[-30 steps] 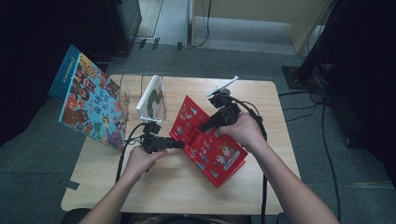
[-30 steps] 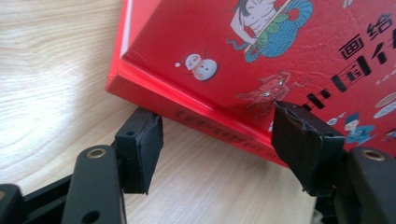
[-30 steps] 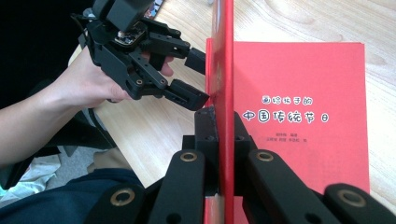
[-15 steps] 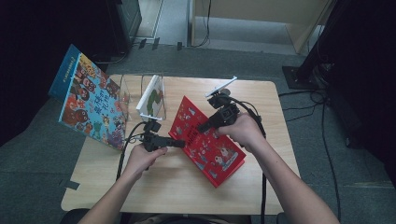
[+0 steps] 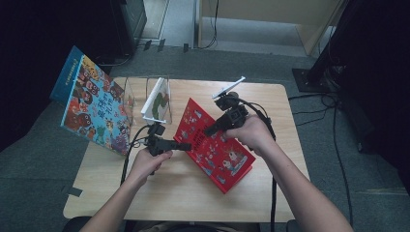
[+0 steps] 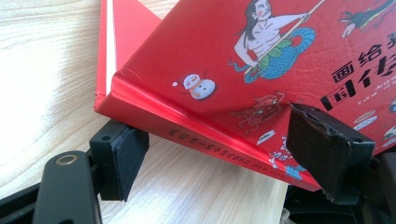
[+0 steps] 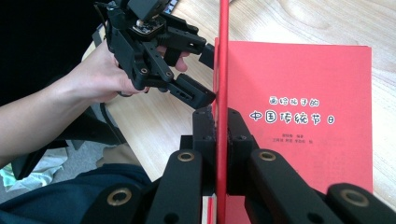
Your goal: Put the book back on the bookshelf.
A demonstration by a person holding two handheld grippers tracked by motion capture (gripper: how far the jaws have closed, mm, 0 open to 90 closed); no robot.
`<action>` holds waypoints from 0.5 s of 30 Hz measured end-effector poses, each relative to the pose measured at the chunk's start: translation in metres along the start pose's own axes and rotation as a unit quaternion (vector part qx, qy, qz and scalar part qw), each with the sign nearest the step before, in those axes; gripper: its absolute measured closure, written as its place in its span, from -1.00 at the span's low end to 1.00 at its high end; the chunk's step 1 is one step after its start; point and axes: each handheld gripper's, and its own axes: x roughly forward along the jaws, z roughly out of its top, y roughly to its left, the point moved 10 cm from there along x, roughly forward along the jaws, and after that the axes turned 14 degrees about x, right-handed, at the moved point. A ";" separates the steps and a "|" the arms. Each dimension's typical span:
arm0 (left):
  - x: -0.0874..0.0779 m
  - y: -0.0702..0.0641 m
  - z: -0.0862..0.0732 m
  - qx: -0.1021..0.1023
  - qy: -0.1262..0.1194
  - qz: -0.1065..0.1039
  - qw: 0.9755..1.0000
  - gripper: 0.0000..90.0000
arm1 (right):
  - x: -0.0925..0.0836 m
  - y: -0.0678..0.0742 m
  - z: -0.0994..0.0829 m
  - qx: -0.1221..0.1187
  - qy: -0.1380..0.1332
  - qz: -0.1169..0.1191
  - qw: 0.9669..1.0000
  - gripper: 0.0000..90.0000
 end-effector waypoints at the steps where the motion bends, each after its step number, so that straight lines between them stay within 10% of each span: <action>1: 0.000 0.000 0.001 -0.003 -0.002 -0.002 1.000 -0.52 | 0.000 0.000 0.000 0.000 -0.001 0.001 1.000 0.93; 15: -0.004 0.000 0.011 0.000 -0.017 0.020 1.000 -0.80 | 0.005 -0.009 -0.004 0.002 -0.029 0.063 0.998 0.92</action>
